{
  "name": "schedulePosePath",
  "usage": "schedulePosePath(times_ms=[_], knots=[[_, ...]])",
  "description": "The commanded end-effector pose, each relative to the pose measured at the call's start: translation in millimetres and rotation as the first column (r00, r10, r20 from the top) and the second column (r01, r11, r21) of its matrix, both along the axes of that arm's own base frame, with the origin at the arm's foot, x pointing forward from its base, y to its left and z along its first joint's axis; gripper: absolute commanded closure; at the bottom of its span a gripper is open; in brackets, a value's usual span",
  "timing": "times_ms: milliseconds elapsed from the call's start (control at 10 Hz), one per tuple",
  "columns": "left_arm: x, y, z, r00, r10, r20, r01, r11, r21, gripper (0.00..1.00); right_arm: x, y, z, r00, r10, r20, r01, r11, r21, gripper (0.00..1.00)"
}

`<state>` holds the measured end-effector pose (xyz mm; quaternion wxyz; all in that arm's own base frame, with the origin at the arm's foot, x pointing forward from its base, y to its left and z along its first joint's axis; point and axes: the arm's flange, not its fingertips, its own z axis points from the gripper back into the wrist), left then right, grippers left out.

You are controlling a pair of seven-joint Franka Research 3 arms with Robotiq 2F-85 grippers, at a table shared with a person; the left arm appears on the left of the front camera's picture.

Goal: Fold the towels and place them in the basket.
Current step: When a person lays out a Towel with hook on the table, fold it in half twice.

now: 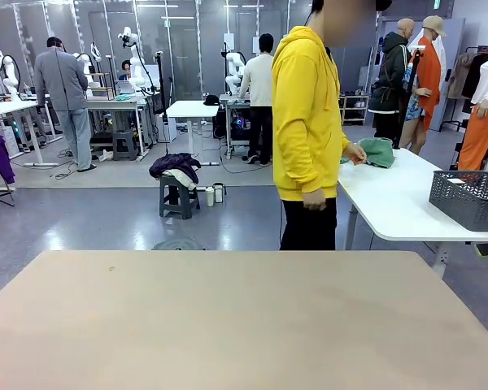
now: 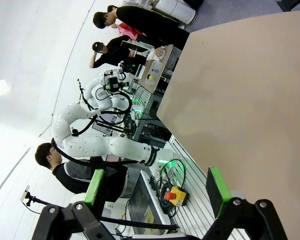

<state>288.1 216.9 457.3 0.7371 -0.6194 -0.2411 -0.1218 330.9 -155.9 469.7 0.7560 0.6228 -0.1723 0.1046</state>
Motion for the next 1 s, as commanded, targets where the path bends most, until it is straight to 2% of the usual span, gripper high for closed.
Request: schedulePosePath(times_ms=[0,900], knots=[[-1.9,1.1,0.1,1.000,-0.012,0.008,0.012,1.000,-0.008,0.00,-0.3,-0.4,0.9,1.000,0.003,0.011,-0.003,1.000,0.013,0.00],[-1.9,1.1,0.1,1.000,-0.012,0.008,0.012,1.000,-0.008,0.00,-0.3,-0.4,0.9,1.000,0.003,0.011,-0.003,1.000,0.013,0.00]])
